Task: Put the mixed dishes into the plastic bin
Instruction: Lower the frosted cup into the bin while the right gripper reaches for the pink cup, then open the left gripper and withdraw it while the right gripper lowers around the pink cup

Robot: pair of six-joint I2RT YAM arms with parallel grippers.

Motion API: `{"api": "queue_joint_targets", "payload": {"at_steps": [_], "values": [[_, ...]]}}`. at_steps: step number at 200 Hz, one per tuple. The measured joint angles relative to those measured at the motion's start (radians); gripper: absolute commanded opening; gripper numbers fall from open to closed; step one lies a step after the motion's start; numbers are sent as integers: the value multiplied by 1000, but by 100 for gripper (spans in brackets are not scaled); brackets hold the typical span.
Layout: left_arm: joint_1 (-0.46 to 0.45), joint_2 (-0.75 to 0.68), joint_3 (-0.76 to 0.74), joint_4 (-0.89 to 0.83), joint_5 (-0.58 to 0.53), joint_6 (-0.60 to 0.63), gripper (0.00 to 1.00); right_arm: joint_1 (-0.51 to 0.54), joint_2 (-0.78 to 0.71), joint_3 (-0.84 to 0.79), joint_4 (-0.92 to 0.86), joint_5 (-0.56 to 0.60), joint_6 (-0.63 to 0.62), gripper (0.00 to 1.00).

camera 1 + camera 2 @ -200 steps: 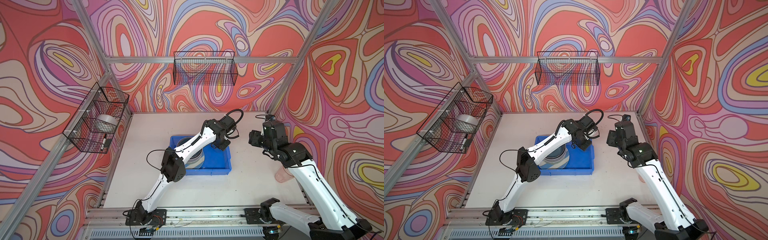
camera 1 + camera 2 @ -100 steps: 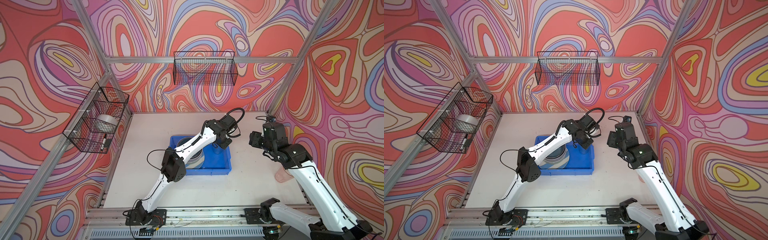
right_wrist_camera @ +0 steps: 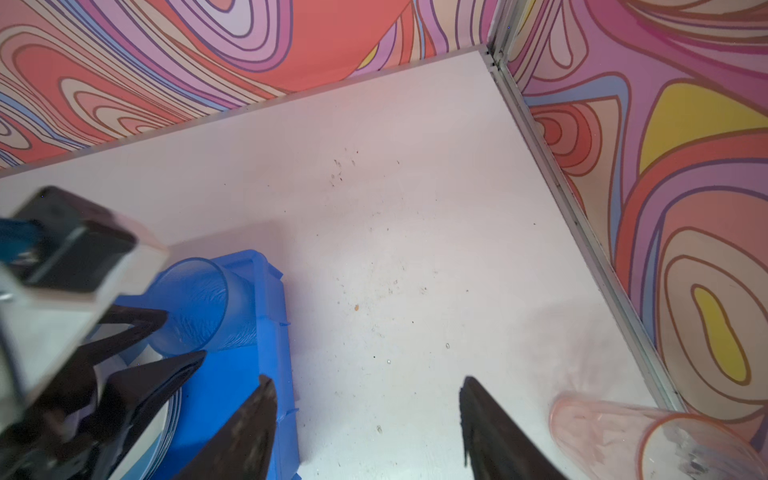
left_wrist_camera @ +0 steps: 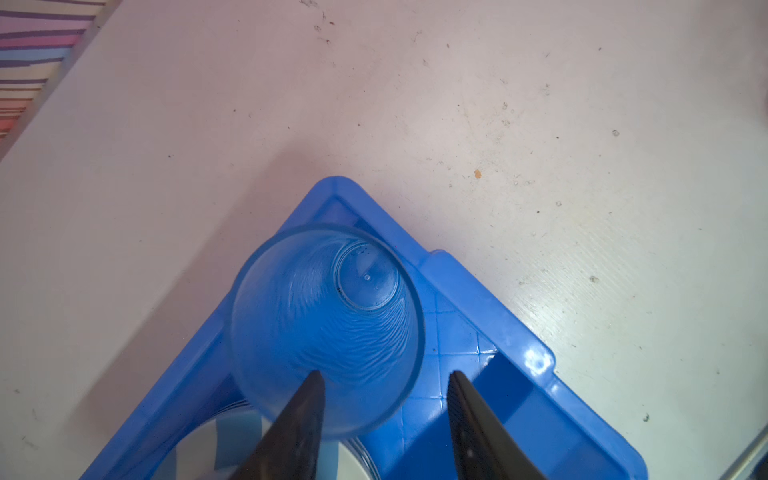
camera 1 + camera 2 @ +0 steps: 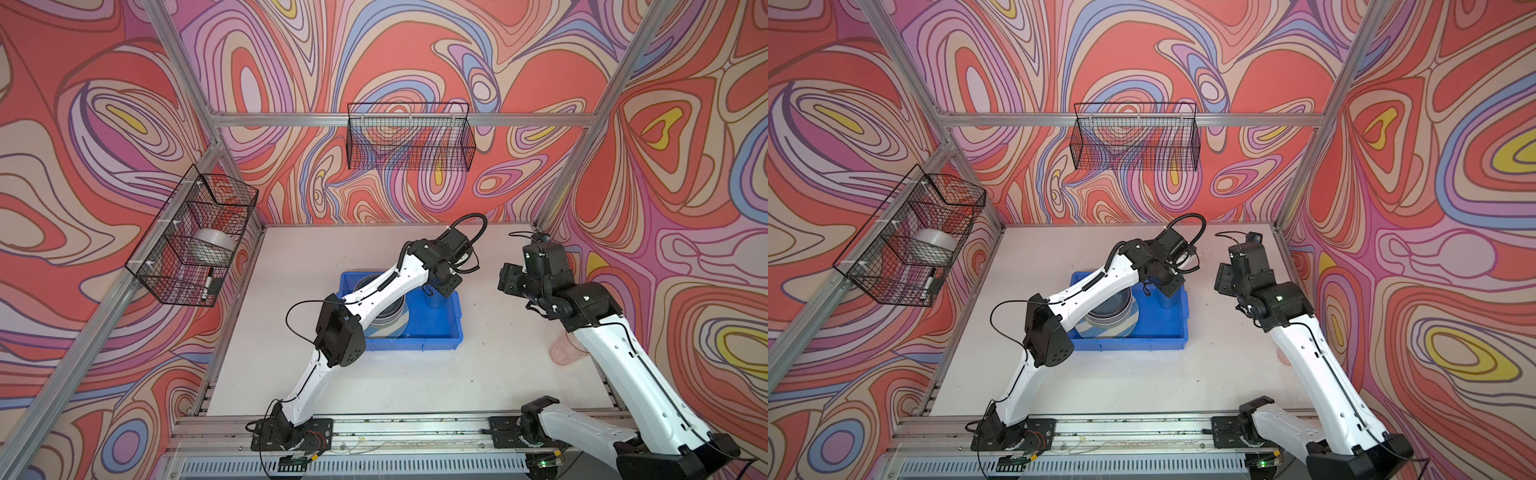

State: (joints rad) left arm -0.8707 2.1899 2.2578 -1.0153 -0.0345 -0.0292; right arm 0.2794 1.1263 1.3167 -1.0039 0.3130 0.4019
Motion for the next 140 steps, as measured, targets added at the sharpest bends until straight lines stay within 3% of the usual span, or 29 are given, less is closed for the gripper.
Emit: {"api": "queue_joint_targets", "payload": {"at_steps": [40,97,140], "values": [[54,-284,-232,64,23,-34,60,-42,108,69,-122,6,-9,71],[273,-606,-608,134,54,-91,63,-208,130,74,-305,61,-3,70],[356,-737,-838,154,60,-105,68,-361,140,90,-387,62,2,55]]}}
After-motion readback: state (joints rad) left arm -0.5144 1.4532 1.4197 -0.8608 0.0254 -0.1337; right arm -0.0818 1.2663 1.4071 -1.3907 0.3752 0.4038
